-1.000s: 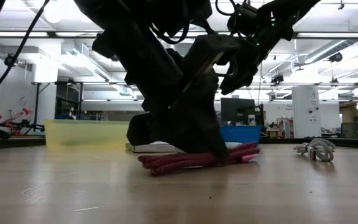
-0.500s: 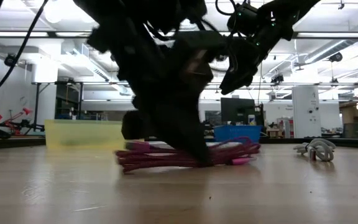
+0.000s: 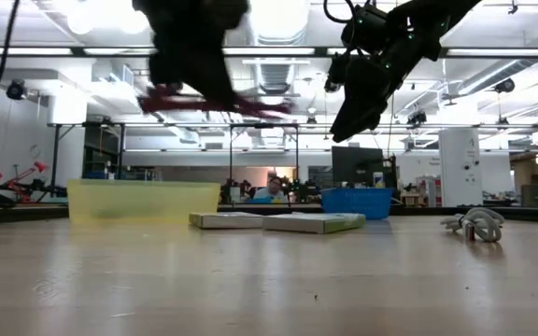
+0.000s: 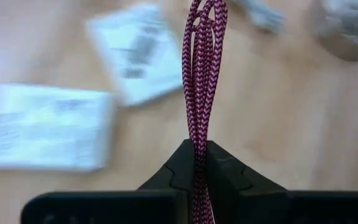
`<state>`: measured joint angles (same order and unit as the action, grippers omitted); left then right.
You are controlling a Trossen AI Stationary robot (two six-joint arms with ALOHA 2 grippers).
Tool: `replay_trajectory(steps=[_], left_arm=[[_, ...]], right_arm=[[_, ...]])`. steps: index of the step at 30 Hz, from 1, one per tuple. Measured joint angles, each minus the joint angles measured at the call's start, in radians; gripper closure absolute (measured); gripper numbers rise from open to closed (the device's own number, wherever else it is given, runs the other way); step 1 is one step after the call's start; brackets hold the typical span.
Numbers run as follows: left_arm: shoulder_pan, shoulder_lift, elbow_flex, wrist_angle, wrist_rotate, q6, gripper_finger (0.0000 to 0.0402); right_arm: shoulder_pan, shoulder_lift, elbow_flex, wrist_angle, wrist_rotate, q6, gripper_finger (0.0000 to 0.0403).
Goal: Pick and place items into bin
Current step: Put the pink charger cable into the yellow bin
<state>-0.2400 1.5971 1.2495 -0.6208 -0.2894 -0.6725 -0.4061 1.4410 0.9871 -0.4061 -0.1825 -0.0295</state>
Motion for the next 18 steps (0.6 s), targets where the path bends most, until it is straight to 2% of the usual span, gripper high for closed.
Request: replay_trajectory(steps=[6, 9, 15, 18], left_arm=[[0.096, -0.164, -0.001, -0.208, -0.311, -0.041, 0.0391], [0.168, -0.234, -0.011, -0.243, -0.400, 0.014, 0.0391], [0.385, -0.307, -0.032, -0.275, -0.384, 0.155, 0.0391], [0.525, -0.312, -0.044, -0.286, -0.286, 0.225, 0.0392]], right_arm=[[0.000, 0.000, 0.000, 0.001, 0.000, 0.002, 0.0188], [-0.001, 0.000, 0.000, 0.002, 0.000, 0.004, 0.0188], [-0.001, 0.000, 0.000, 0.019, 0.000, 0.058, 0.0188], [-0.001, 0.000, 0.000, 0.023, 0.000, 0.074, 0.0188]])
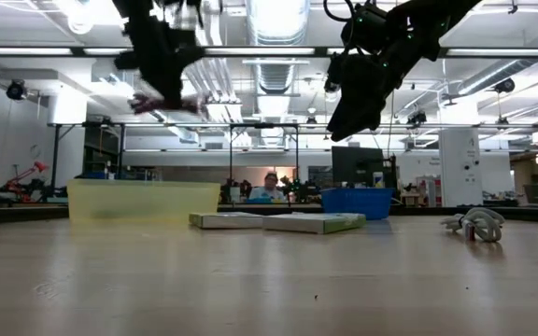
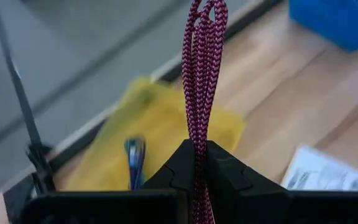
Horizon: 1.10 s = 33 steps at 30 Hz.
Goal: Pick and place items into bin
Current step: Put the pink charger cable into the yellow bin
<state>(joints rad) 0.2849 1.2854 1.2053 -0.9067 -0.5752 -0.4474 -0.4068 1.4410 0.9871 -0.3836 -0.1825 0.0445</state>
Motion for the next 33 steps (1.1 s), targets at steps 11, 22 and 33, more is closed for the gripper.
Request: replay_trajectory(steps=[11, 22, 33], left_arm=[[0.425, 0.062, -0.105, 0.008, 0.160, 0.246, 0.0392], [0.539, 0.212, -0.196, 0.097, 0.201, 0.385, 0.0392], [0.542, 0.286, -0.188, 0.141, 0.197, 0.377, 0.0316]], right_arm=[[0.000, 0.000, 0.000, 0.001, 0.004, 0.074, 0.0188], [0.000, 0.000, 0.000, 0.001, 0.030, 0.114, 0.0188], [0.001, 0.000, 0.000, 0.000, 0.029, 0.190, 0.0188]])
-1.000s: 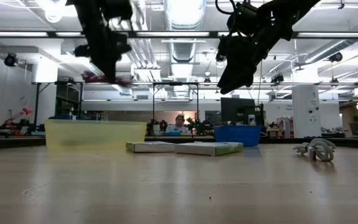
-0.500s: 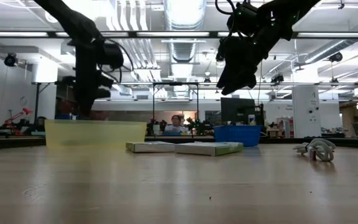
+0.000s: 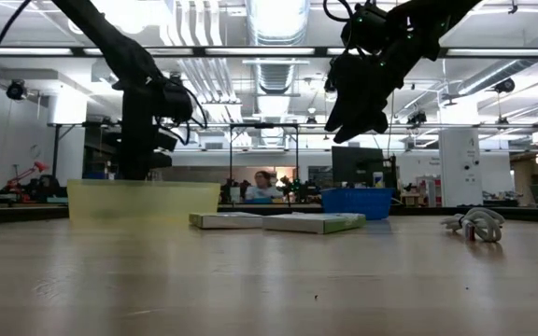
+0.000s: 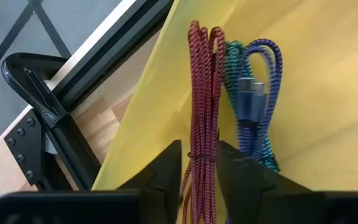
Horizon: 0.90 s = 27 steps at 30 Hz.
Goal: Pick and place items into bin
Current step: Put the pink charger cable into the yellow bin, then put the white charger cable into the yellow bin
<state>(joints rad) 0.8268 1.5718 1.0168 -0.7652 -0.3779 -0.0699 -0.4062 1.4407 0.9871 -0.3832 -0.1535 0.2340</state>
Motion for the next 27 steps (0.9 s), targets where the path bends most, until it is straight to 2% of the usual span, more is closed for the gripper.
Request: replay_trajectory(steps=[7, 12, 15, 19, 27], left_arm=[[-0.002, -0.047, 0.027, 0.006, 0.028, 0.012, 0.0241], [-0.004, -0.171, 0.023, 0.154, 0.191, 0.065, 0.0227], [-0.004, -0.261, 0.020, 0.273, 0.286, 0.107, 0.0226], [-0.004, -0.363, 0.011, 0.417, 0.360, 0.107, 0.0226], [-0.004, -0.463, 0.008, 0.466, 0.397, 0.104, 0.0226]], right_arm=[[0.000, 0.000, 0.000, 0.000, -0.001, -0.001, 0.0188], [0.000, 0.000, 0.000, 0.003, -0.005, -0.001, 0.0188], [0.001, 0.000, 0.003, 0.006, -0.060, -0.020, 0.0188], [0.013, 0.000, 0.015, 0.001, -0.143, -0.178, 0.0188], [0.062, -0.001, 0.018, -0.169, -0.143, -0.708, 0.0188]])
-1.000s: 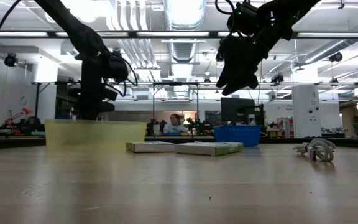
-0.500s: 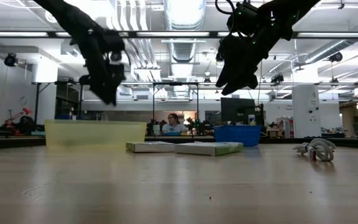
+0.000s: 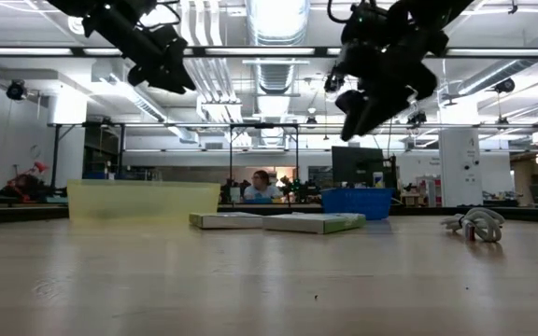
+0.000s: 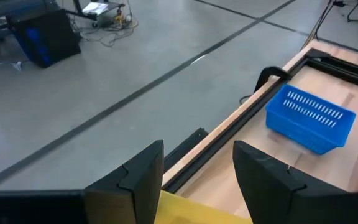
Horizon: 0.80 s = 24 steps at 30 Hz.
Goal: Pick and place items into bin
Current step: Put the white charger cable into the yellow bin
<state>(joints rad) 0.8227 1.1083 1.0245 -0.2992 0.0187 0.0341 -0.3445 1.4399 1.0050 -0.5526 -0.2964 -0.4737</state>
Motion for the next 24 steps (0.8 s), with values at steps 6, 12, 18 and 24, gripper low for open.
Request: replay_trajectory(steps=[6, 12, 18, 24], left_arm=[[0.000, -0.011, -0.013, -0.007, 0.005, 0.000, 0.0226], [0.000, 0.004, -0.018, -0.010, 0.006, -0.001, 0.0226], [0.000, 0.014, -0.018, -0.008, 0.005, -0.001, 0.0226], [0.000, 0.015, -0.018, -0.008, 0.005, -0.001, 0.0226]], right_arm=[[0.028, 0.001, -0.007, -0.180, 0.009, -0.132, 0.0188], [0.059, 0.001, -0.039, -0.226, 0.011, -0.193, 0.0188], [0.100, 0.002, -0.118, -0.226, 0.010, -0.243, 0.0188], [0.138, 0.002, -0.196, -0.219, 0.010, -0.284, 0.0188]])
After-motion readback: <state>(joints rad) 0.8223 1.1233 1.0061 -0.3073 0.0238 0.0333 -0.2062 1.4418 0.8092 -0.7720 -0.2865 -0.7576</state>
